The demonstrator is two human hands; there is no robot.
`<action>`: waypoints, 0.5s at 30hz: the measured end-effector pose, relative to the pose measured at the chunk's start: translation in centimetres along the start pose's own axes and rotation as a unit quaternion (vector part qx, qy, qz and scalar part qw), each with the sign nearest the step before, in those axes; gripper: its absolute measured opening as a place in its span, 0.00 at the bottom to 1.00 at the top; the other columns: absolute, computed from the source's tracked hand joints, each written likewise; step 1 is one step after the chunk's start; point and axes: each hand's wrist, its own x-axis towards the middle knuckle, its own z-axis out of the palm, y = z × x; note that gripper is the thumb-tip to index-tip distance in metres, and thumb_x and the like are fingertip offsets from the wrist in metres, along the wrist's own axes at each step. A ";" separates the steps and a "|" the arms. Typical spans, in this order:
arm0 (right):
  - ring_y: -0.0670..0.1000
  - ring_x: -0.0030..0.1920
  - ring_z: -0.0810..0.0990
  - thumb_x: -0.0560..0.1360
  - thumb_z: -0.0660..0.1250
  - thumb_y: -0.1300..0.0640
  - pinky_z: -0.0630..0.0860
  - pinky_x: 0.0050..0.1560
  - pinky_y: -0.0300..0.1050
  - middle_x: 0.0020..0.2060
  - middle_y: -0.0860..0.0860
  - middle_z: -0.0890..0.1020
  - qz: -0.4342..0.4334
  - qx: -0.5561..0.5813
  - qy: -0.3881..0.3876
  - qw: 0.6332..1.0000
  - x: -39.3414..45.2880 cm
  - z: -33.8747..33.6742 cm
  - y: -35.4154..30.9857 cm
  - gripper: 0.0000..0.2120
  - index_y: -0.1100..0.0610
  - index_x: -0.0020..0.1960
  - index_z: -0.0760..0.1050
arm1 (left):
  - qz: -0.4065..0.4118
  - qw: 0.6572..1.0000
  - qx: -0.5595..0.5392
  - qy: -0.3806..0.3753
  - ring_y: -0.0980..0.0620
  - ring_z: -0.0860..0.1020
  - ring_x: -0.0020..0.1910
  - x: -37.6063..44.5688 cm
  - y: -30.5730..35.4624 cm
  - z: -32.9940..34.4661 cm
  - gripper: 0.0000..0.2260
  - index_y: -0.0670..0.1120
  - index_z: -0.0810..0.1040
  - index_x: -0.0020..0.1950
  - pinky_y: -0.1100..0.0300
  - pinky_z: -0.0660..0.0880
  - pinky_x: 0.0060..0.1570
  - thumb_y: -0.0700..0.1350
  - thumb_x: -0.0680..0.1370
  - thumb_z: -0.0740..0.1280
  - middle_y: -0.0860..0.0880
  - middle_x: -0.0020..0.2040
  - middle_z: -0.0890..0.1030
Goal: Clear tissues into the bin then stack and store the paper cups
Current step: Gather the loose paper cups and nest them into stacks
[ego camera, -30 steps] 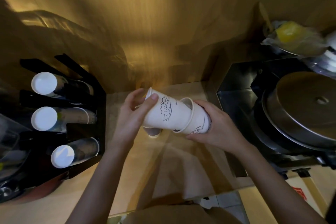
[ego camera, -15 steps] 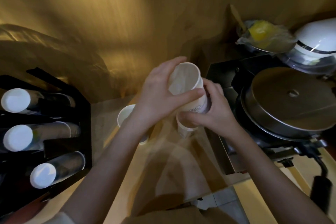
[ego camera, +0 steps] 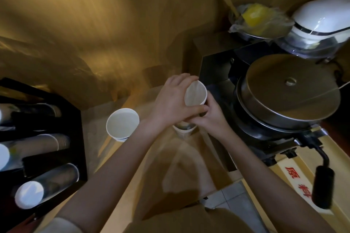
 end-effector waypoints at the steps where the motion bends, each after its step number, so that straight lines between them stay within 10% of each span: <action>1: 0.40 0.57 0.75 0.61 0.77 0.68 0.73 0.58 0.35 0.54 0.42 0.76 0.003 -0.002 0.002 1.000 0.0 0.0 0.3 0.39 0.52 0.66 0.65 | 0.001 1.000 0.004 0.000 0.49 0.65 0.68 0.0 -0.2 0.4 0.33 0.50 0.68 0.67 0.55 0.62 0.66 0.59 0.66 0.72 0.48 0.68 0.70; 7: 0.36 0.56 0.75 0.57 0.76 0.58 0.74 0.57 0.39 0.53 0.39 0.75 0.014 -0.028 -0.004 1.000 -0.4 0.1 2.6 0.37 0.41 0.60 0.64 | -0.011 0.999 -0.020 -0.022 0.47 0.64 0.68 -0.7 -1.6 3.1 0.33 0.48 0.69 0.66 0.54 0.61 0.66 0.59 0.65 0.71 0.45 0.69 0.69; 11: 0.46 0.58 0.76 0.58 0.74 0.51 0.75 0.59 0.49 0.56 0.52 0.77 -0.010 -0.087 -0.018 0.996 -0.2 0.5 5.1 0.35 0.54 0.62 0.67 | -0.030 0.998 -0.029 -0.051 0.45 0.64 0.69 -1.5 -2.5 5.3 0.34 0.45 0.69 0.66 0.53 0.60 0.68 0.57 0.65 0.72 0.42 0.69 0.68; 15: 0.41 0.55 0.74 0.56 0.73 0.49 0.71 0.54 0.31 0.56 0.52 0.74 0.038 -0.072 -0.050 0.995 -0.7 0.7 6.9 0.42 0.58 0.66 0.63 | -0.051 0.996 -0.030 -0.072 0.45 0.60 0.72 -2.0 -3.6 7.2 0.35 0.45 0.66 0.69 0.57 0.55 0.69 0.57 0.67 0.72 0.43 0.71 0.65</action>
